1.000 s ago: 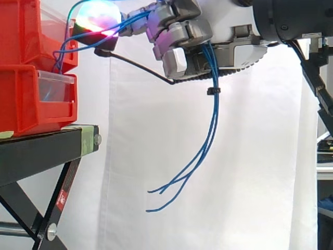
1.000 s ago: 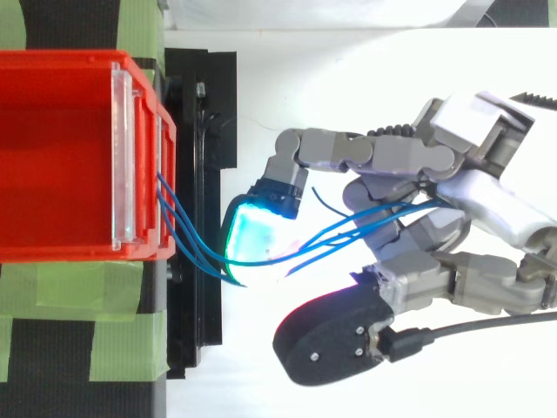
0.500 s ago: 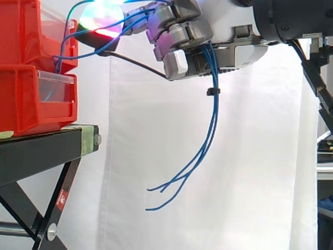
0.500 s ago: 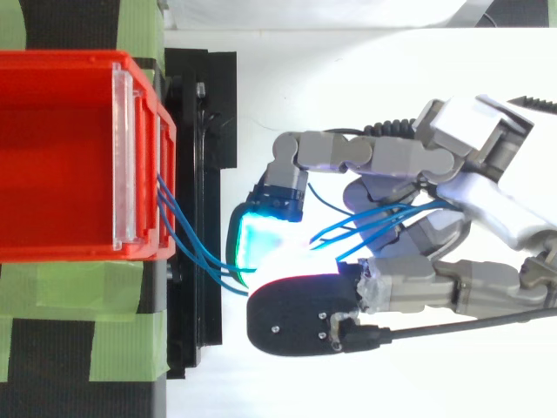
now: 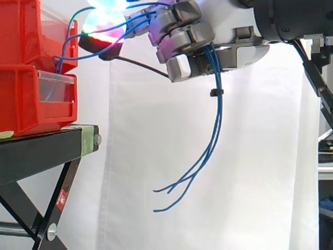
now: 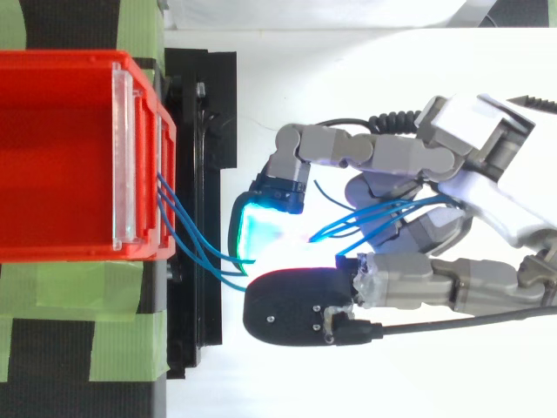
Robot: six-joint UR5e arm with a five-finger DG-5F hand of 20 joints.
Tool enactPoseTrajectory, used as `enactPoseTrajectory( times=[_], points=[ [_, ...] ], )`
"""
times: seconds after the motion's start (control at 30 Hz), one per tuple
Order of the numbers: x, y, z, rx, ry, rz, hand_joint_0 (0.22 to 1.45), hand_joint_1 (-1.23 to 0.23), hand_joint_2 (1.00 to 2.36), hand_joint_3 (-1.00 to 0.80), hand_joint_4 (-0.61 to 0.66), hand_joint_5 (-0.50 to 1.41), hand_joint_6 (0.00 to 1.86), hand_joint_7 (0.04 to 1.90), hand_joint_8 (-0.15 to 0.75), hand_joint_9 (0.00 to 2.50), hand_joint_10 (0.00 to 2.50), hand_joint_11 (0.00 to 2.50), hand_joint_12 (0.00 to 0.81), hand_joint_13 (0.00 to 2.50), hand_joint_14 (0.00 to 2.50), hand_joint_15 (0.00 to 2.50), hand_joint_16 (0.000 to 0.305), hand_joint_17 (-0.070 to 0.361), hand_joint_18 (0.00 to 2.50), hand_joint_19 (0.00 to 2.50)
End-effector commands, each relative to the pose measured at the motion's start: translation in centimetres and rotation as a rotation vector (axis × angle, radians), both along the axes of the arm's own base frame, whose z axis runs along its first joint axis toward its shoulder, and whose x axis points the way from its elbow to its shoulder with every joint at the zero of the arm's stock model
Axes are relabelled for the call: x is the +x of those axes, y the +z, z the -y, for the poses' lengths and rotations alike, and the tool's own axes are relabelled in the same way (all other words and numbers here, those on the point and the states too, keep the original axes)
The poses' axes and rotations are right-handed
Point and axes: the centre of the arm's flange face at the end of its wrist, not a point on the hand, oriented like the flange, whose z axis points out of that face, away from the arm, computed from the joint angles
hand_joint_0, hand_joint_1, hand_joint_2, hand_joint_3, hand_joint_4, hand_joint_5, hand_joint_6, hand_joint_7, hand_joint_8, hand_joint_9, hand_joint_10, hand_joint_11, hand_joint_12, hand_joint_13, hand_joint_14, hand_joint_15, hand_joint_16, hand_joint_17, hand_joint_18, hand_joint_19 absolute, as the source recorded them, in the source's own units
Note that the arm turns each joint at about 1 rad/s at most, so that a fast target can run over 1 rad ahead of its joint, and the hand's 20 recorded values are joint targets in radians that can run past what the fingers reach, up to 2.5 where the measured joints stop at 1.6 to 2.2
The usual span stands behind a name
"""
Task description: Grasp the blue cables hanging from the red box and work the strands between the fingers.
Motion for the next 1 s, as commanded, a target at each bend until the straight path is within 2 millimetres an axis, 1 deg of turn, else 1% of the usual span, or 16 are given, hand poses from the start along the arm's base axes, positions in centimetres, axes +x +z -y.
enactPoseTrajectory(
  times=[0.0,0.2,0.37,0.53,0.7,0.97],
  points=[
    [-0.02,0.01,0.02,-0.011,-0.002,-0.006,0.89,-0.62,1.0,0.11,0.15,0.52,0.09,1.56,0.439,1.05,2.5,2.5,0.486,1.47,2.5,1.59,0.056,0.125,1.79,0.83],
    [-0.01,0.0,-0.02,-0.021,0.002,-0.013,0.89,-0.61,1.0,0.12,0.15,0.51,0.14,1.53,0.439,1.05,2.5,2.5,0.486,1.47,2.5,1.59,0.056,0.125,1.79,0.83],
    [-0.01,0.0,0.0,-0.022,0.0,-0.014,0.89,-0.61,1.0,0.12,0.14,0.5,0.15,1.55,0.439,1.05,2.5,2.5,0.486,1.47,2.5,1.59,0.056,0.125,1.79,0.83],
    [-0.05,-0.02,0.02,-0.023,-0.001,-0.017,0.89,-0.6,1.0,0.13,0.15,0.49,0.2,1.53,0.439,1.05,2.5,2.5,0.486,1.47,2.5,1.59,0.056,0.125,1.79,0.83],
    [-0.33,-0.23,0.06,-0.035,-0.001,-0.045,0.89,-0.59,1.0,0.12,0.16,0.45,0.31,1.49,0.439,1.05,2.5,2.5,0.486,1.47,2.5,1.59,0.056,0.125,1.79,0.83],
    [-0.78,-0.57,0.35,-0.056,-0.002,-0.093,0.89,-0.58,1.01,0.15,0.14,0.43,0.36,1.47,0.439,1.05,2.5,2.5,0.486,1.47,2.5,1.59,0.056,0.125,1.79,0.83]
  ],
)
